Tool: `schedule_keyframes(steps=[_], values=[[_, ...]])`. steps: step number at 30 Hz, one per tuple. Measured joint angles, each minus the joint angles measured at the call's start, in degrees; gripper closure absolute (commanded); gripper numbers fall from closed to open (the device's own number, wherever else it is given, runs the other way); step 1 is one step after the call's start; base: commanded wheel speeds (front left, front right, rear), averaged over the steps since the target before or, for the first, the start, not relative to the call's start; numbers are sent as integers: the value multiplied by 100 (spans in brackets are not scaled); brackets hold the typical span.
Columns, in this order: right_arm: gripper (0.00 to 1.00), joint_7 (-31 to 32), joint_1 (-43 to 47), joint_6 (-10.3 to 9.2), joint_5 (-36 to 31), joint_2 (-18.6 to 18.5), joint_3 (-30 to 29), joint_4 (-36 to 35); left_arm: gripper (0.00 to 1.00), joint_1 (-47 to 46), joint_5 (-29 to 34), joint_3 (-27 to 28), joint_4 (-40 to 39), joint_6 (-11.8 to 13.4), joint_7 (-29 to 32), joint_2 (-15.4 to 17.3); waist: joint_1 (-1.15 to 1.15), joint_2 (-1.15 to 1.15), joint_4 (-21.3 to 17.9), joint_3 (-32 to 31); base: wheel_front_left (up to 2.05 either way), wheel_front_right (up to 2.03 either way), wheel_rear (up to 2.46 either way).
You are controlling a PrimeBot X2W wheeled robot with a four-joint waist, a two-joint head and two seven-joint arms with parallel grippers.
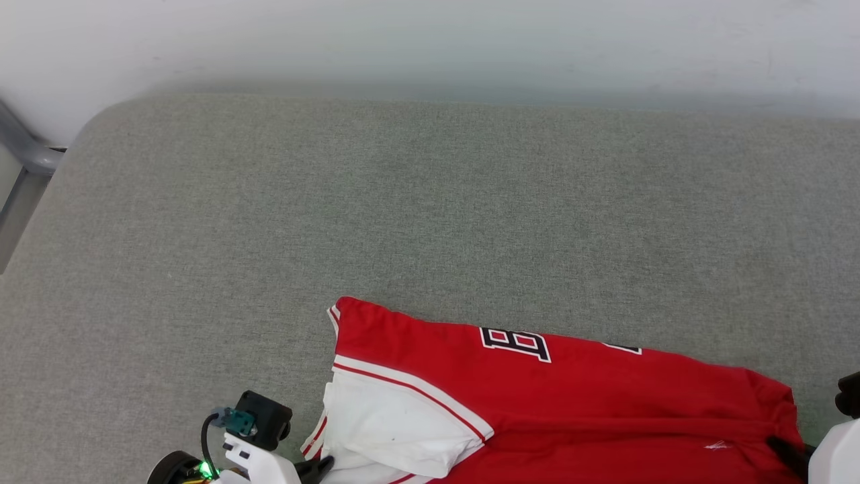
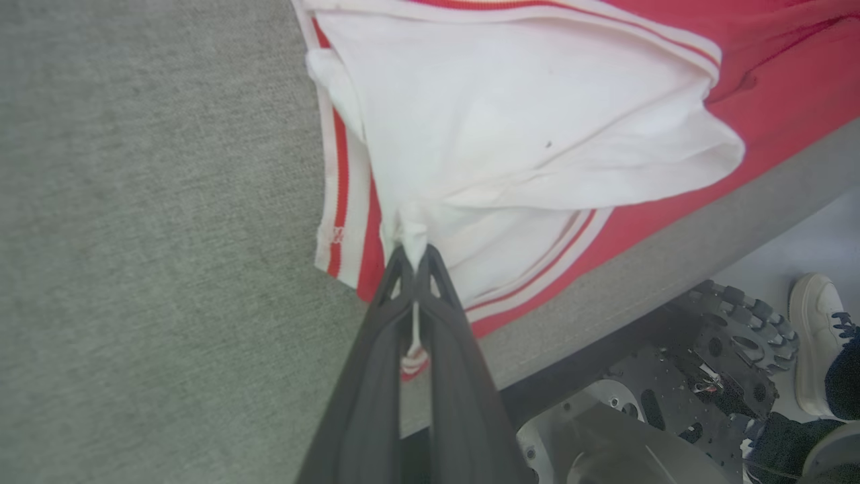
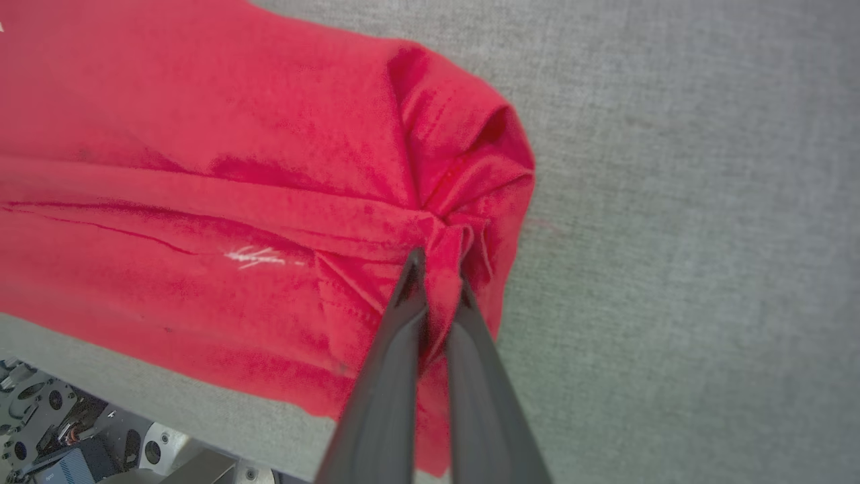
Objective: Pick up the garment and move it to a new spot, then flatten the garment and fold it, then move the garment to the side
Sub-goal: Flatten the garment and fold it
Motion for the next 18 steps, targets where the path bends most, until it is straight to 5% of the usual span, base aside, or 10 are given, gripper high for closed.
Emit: schedule_keyframes(steps=[1,2,9,18], values=[[0,-31,-1,0,-43,-23,51,10,70,-23,18,-19,53,-10,2,-16,0,0,-4,3,0,0,0],[0,-53,-3,0,-57,-26,70,38,0,-34,37,-44,99,-35,21,-27,0,0,-8,3,0,0,0],[0,-135,-8,0,-404,-221,192,93,0,-29,143,-85,323,-43,-176,-162,0,0,-25,-131,0,0,0],[0,533,21,0,-411,104,-446,-762,0,-18,254,259,124,215,-894,-257,0,0,-30,-347,0,0,0]])
